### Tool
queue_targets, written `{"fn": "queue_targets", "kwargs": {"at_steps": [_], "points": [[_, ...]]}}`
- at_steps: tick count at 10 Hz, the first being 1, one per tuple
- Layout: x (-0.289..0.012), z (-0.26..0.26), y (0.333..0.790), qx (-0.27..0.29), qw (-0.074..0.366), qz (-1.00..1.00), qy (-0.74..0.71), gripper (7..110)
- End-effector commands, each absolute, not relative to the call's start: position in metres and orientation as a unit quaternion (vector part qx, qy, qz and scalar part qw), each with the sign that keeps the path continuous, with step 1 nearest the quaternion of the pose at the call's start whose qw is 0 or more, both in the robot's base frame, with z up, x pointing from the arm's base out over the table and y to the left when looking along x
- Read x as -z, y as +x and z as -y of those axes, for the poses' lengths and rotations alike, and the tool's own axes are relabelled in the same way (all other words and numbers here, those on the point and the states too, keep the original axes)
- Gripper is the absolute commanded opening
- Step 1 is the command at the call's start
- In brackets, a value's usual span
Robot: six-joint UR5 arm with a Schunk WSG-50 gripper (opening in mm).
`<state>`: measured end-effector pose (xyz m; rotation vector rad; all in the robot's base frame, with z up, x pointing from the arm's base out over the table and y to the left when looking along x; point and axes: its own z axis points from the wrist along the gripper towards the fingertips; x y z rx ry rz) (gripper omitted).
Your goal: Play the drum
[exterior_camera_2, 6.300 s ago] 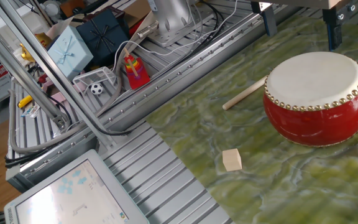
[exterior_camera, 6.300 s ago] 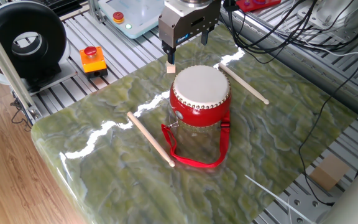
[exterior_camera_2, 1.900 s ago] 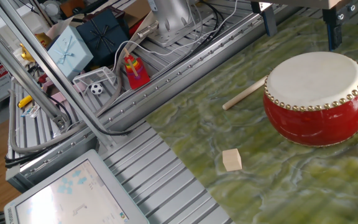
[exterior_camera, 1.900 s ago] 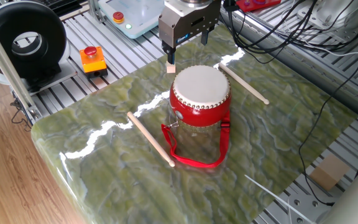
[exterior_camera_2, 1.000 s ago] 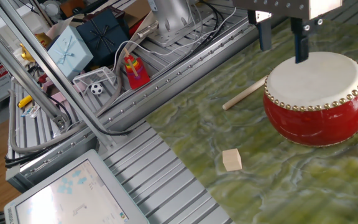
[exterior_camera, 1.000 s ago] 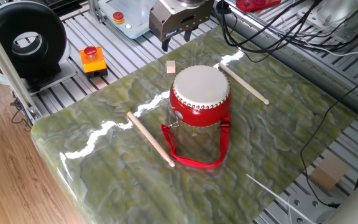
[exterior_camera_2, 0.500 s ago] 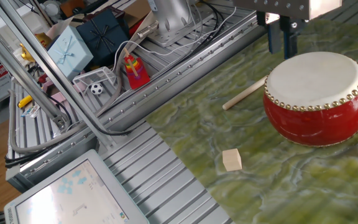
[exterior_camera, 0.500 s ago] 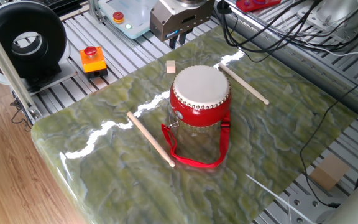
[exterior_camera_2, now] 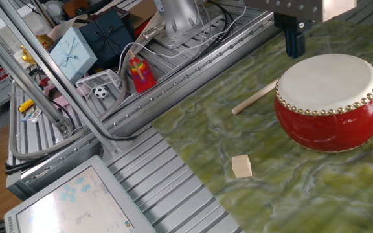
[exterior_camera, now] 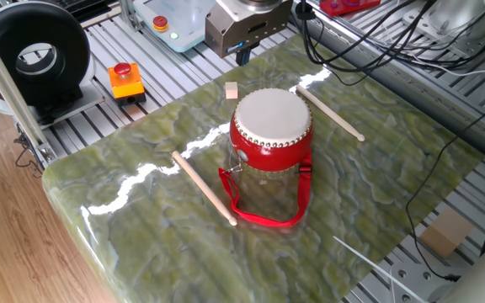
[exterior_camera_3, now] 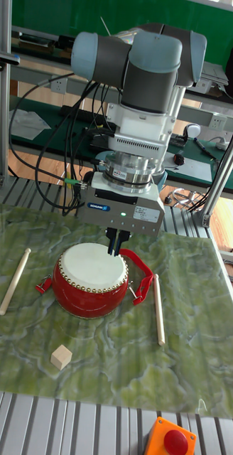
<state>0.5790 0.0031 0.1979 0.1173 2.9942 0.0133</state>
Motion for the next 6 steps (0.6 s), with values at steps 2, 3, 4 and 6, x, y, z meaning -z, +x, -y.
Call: {"fn": "queue_targets", "kwargs": {"at_steps": [2,3,4,6], "points": [[-0.198,-0.005,0.579,-0.01,0.072,-0.997,0.042,7],[-0.198,-0.007,0.579,-0.013,0.073,-0.996,0.04,7],[-0.198,-0.008,0.579,-0.013,0.072,-0.996,0.04,7],[-0.196,-0.015,0.58,-0.016,0.077,-0.996,0.044,7]]}}
